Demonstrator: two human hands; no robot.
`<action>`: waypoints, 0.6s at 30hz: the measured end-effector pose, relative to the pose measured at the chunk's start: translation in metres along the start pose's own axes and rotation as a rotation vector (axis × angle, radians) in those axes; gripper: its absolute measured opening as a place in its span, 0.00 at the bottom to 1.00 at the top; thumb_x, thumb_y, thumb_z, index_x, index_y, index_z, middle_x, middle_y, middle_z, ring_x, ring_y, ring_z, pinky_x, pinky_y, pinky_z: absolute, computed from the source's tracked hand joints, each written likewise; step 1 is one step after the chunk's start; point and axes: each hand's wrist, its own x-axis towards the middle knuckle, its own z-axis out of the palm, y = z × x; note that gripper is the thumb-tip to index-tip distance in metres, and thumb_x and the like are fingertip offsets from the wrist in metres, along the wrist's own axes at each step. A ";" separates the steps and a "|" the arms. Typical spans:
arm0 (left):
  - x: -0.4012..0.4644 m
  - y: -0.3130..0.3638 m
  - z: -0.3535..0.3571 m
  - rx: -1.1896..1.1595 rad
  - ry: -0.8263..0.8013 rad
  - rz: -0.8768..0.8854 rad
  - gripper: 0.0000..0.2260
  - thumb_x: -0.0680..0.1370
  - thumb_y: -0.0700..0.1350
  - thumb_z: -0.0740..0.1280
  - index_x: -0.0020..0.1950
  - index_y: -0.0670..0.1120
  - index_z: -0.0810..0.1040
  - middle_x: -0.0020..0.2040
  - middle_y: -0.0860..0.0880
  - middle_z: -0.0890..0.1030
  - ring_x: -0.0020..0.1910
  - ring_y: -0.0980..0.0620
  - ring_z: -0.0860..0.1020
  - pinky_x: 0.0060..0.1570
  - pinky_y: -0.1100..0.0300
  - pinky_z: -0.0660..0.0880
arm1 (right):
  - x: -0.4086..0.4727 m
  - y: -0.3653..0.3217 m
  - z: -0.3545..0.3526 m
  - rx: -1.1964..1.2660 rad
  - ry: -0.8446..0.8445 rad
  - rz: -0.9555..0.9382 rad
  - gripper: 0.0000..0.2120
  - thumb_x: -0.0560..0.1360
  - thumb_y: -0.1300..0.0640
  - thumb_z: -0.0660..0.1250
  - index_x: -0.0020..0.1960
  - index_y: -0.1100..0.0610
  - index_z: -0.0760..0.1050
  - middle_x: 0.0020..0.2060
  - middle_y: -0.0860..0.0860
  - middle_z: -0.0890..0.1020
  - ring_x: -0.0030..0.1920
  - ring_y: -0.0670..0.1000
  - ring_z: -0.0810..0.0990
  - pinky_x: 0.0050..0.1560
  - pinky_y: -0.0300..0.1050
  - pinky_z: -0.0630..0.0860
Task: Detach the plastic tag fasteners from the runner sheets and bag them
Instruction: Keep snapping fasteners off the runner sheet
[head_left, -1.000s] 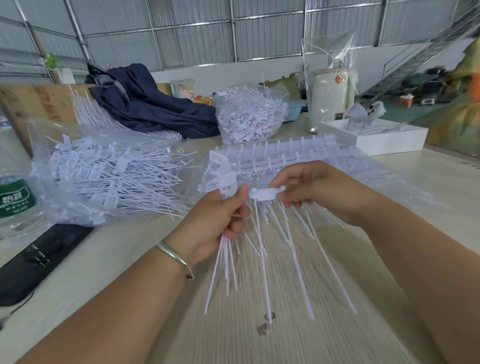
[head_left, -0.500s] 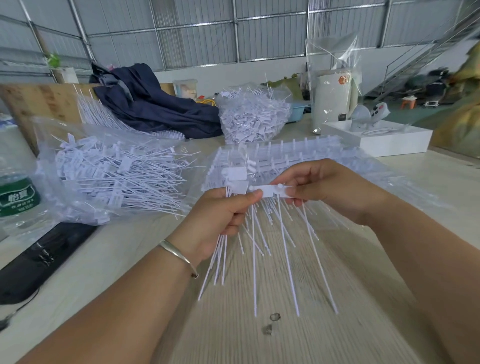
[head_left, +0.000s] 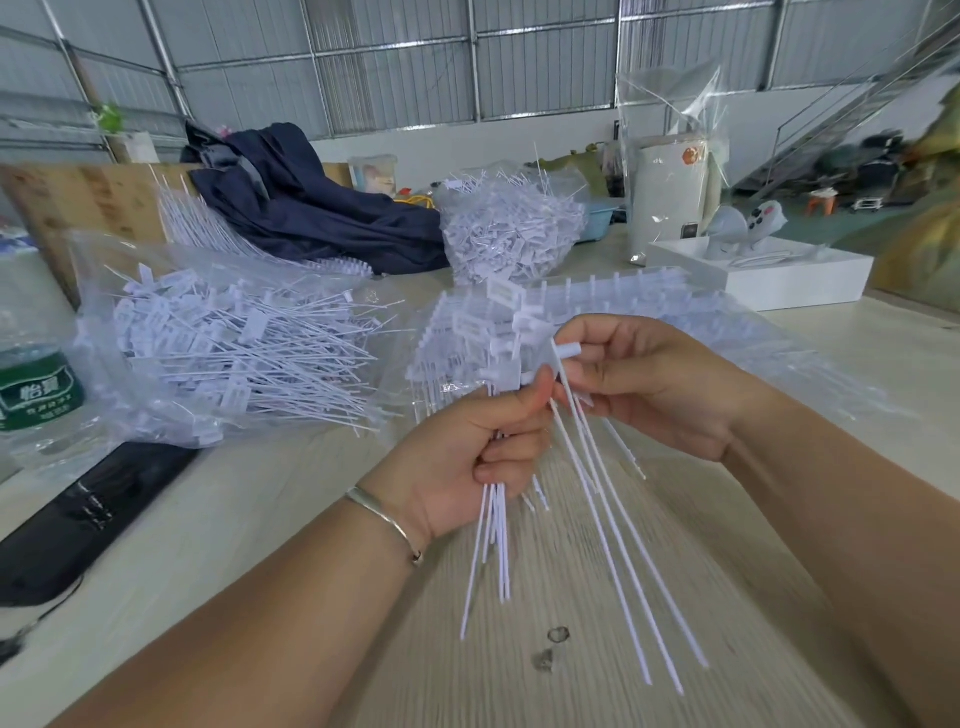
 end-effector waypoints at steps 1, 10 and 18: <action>0.001 0.000 -0.002 0.008 0.020 -0.004 0.06 0.72 0.48 0.70 0.38 0.48 0.76 0.26 0.55 0.62 0.20 0.60 0.58 0.17 0.70 0.52 | 0.000 0.000 0.000 -0.026 0.014 0.001 0.05 0.70 0.63 0.68 0.45 0.60 0.75 0.34 0.51 0.81 0.35 0.47 0.76 0.39 0.36 0.73; 0.004 0.003 -0.008 0.325 0.450 0.173 0.06 0.71 0.42 0.75 0.38 0.48 0.79 0.29 0.53 0.62 0.22 0.58 0.57 0.18 0.68 0.54 | 0.000 0.000 -0.010 -0.642 0.323 0.048 0.05 0.72 0.61 0.73 0.42 0.58 0.76 0.30 0.51 0.80 0.33 0.50 0.75 0.38 0.42 0.69; 0.007 -0.002 -0.004 0.465 0.394 0.076 0.14 0.72 0.39 0.74 0.35 0.50 0.69 0.26 0.54 0.63 0.22 0.58 0.58 0.19 0.67 0.55 | 0.005 0.013 0.003 -0.835 0.251 0.134 0.06 0.73 0.67 0.68 0.41 0.58 0.77 0.23 0.39 0.76 0.26 0.37 0.73 0.30 0.28 0.67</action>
